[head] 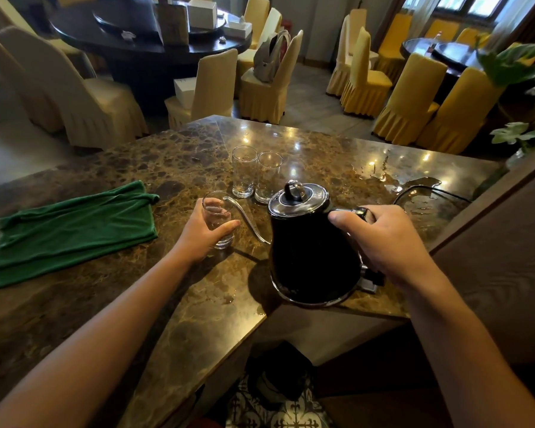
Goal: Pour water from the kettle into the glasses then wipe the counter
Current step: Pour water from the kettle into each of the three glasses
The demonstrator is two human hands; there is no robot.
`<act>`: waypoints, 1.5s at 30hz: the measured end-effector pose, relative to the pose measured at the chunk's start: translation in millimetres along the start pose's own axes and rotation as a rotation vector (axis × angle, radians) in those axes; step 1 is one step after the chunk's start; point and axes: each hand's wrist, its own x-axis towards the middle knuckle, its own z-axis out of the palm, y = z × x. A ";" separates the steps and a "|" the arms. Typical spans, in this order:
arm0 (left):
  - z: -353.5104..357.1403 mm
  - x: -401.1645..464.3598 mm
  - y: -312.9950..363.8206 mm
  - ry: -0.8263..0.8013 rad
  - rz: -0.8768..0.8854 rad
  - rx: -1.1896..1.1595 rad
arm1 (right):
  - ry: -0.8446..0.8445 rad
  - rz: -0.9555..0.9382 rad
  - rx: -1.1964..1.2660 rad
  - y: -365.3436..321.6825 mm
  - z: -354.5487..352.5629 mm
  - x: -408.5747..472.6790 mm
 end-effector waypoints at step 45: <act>-7.6 8.7 -13.0 0.336 0.095 1.047 | 0.267 0.185 0.486 41.5 -11.1 -25.6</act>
